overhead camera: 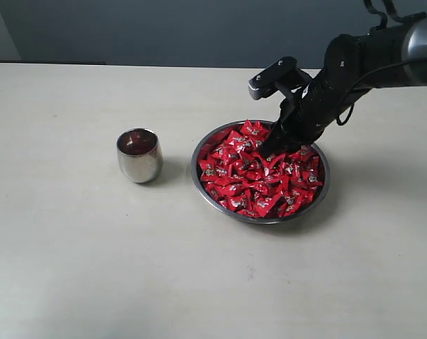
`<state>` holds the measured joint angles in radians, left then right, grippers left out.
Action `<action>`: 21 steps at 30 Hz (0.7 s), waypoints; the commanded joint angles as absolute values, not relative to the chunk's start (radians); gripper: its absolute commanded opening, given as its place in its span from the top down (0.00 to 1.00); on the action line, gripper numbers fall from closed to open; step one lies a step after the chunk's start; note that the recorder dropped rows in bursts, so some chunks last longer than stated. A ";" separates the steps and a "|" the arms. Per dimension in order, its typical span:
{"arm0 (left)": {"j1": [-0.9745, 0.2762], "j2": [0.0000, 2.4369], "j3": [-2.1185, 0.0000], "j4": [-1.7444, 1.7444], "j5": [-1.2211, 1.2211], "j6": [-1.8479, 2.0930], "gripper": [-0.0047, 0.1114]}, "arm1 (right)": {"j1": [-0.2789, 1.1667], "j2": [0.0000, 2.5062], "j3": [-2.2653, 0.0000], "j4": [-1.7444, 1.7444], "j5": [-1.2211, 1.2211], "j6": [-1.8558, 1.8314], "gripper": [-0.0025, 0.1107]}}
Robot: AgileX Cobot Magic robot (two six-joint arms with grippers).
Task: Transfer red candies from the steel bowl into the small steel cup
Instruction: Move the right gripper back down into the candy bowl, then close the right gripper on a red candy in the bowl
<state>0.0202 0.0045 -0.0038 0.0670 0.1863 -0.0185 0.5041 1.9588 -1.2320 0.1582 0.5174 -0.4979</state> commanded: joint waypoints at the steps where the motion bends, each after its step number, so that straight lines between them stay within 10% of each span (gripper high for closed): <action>1: 0.017 0.000 0.000 0.068 0.182 -0.020 0.96 | 0.520 1.991 -1.241 0.163 0.494 -0.500 0.65; 21: 0.017 0.000 0.000 0.068 0.179 -0.020 0.96 | 0.531 2.019 -1.243 0.240 0.430 -0.532 0.65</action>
<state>0.0202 0.0045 -0.0038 0.0670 0.1863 -0.0185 0.5308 2.0194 -1.2353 0.2141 0.4400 -0.5127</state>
